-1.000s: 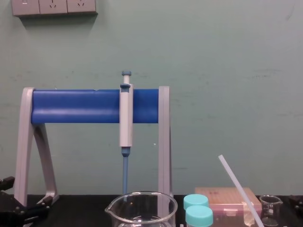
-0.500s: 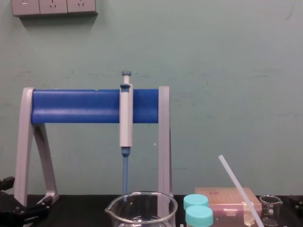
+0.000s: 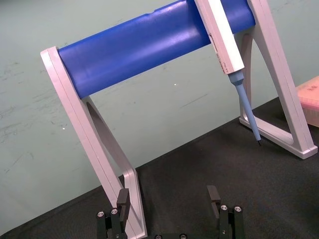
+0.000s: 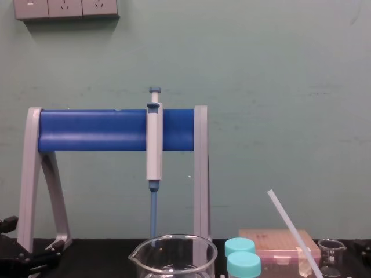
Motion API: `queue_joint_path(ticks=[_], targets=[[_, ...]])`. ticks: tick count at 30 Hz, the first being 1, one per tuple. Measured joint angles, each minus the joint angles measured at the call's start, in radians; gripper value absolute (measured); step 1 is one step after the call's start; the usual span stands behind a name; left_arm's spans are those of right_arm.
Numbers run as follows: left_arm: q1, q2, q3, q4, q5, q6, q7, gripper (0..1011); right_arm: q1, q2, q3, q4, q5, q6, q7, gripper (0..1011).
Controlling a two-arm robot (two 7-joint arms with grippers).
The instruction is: Pick up the stirring rod with one hand, then place it down.
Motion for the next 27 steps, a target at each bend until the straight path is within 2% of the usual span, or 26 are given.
queue_joint_path(ticks=[9, 15, 19, 27], targets=[[0.0, 0.0, 0.0, 0.0, 0.0, 0.0, 0.0, 1000, 0.0, 0.0, 0.0, 0.0, 0.0, 0.0, 0.0, 1003], [0.0, 0.0, 0.0, 0.0, 0.0, 0.0, 0.0, 1000, -0.002, -0.008, 0.011, -0.005, -0.023, -0.017, 0.001, 1003], [0.0, 0.0, 0.0, 0.0, 0.0, 0.0, 0.0, 1000, 0.0, -0.026, 0.025, -0.022, -0.049, -0.048, -0.01, 1003], [0.0, 0.0, 0.0, 0.0, 0.0, 0.0, 0.0, 1000, 0.004, -0.043, 0.021, -0.059, -0.09, -0.105, -0.001, 1003]])
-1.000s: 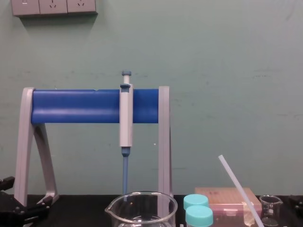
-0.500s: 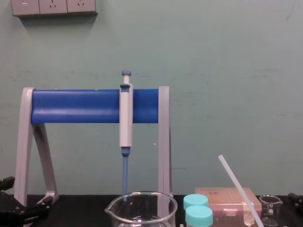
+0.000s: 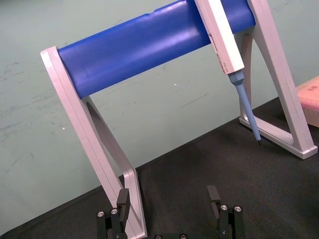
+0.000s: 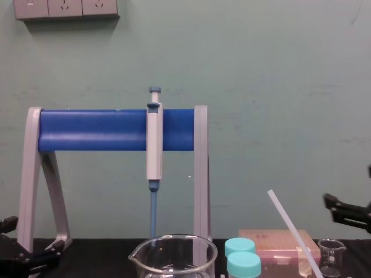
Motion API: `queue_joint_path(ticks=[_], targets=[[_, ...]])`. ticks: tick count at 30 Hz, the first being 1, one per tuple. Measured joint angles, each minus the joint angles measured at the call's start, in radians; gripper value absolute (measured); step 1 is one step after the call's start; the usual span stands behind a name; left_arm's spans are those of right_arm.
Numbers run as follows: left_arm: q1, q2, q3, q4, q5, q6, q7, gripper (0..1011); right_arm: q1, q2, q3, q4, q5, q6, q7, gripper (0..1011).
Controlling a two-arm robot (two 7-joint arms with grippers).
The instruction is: Pick up the stirring rod with one hand, then place it down.
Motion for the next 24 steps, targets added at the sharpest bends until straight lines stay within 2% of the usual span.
queue_joint_path(ticks=[7, 16, 19, 24], targets=[[0.0, 0.0, 0.0, 0.0, 0.0, 0.0, 0.0, 1000, -0.002, 0.001, -0.03, -0.036, -0.036, -0.058, 0.074, 1003], [0.0, 0.0, 0.0, 0.0, 0.0, 0.0, 0.0, 1000, 0.0, -0.005, -0.045, -0.048, -0.037, -0.087, 0.151, 1003], [0.0, 0.0, 0.0, 0.0, 0.0, 0.0, 0.0, 1000, 0.006, -0.012, -0.045, -0.043, -0.014, -0.085, 0.184, 1003], [0.0, 0.0, 0.0, 0.0, 0.0, 0.0, 0.0, 1000, 0.02, -0.031, -0.035, -0.018, 0.069, -0.068, 0.265, 1003]])
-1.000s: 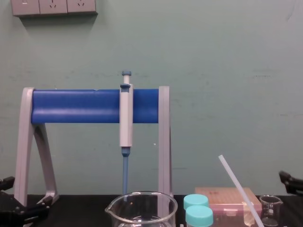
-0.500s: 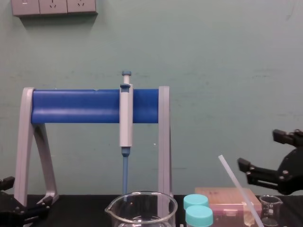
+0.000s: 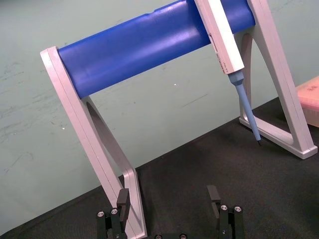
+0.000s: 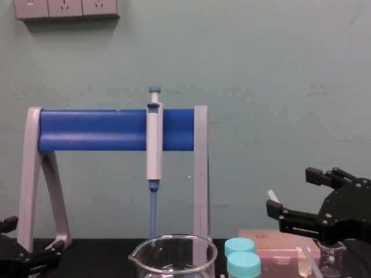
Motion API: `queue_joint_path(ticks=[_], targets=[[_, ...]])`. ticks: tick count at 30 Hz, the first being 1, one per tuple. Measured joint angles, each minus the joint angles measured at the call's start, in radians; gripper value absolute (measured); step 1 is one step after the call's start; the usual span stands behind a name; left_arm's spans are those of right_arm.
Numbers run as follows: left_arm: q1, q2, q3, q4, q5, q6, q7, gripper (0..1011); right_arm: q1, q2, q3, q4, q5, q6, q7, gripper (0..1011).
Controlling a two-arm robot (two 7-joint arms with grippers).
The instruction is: Pick up the stirring rod with one hand, then place it down.
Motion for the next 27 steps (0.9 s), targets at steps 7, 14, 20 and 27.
queue_joint_path(ticks=[7, 14, 20, 27], targets=[[0.0, 0.0, 0.0, 0.0, 0.0, 0.0, 0.0, 1000, 0.024, -0.031, 0.02, 0.04, 0.103, 0.038, 0.094, 1003], [0.0, 0.0, 0.0, 0.0, 0.0, 0.0, 0.0, 1000, 0.047, -0.055, 0.028, 0.072, 0.143, 0.11, 0.14, 1003], [0.0, 0.0, 0.0, 0.0, 0.0, 0.0, 0.0, 1000, 0.066, -0.07, 0.032, 0.098, 0.153, 0.159, 0.162, 1003], [0.0, 0.0, 0.0, 0.0, 0.0, 0.0, 0.0, 1001, 0.087, -0.09, 0.038, 0.131, 0.159, 0.196, 0.197, 1003]])
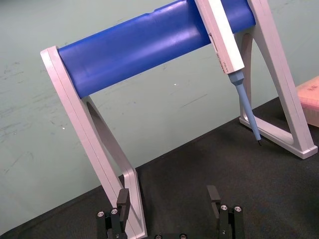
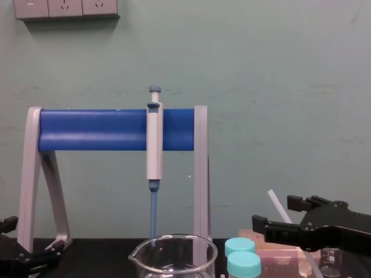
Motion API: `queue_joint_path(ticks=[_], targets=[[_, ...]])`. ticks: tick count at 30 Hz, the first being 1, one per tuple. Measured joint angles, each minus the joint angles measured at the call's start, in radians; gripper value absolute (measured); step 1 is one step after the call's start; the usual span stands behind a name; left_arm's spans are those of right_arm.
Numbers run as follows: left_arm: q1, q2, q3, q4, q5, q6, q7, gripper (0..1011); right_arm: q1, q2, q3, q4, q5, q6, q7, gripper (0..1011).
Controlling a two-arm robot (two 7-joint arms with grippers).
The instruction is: Pick up the stirring rod with one hand, then place it down.
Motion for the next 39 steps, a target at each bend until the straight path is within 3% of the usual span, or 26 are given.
queue_joint_path(ticks=[14, 31, 36, 39], targets=[[0.0, 0.0, 0.0, 0.0, 0.0, 0.0, 0.0, 1000, 0.015, -0.031, 0.016, 0.03, -0.014, 0.047, 0.025, 1003], [0.0, 0.0, 0.0, 0.0, 0.0, 0.0, 0.0, 1000, 0.014, -0.028, 0.014, 0.028, -0.013, 0.044, 0.025, 1003], [0.0, 0.0, 0.0, 0.0, 0.0, 0.0, 0.0, 1000, 0.014, -0.028, 0.014, 0.028, -0.012, 0.043, 0.025, 947], [0.0, 0.0, 0.0, 0.0, 0.0, 0.0, 0.0, 1000, 0.014, -0.028, 0.013, 0.028, -0.012, 0.042, 0.025, 863]])
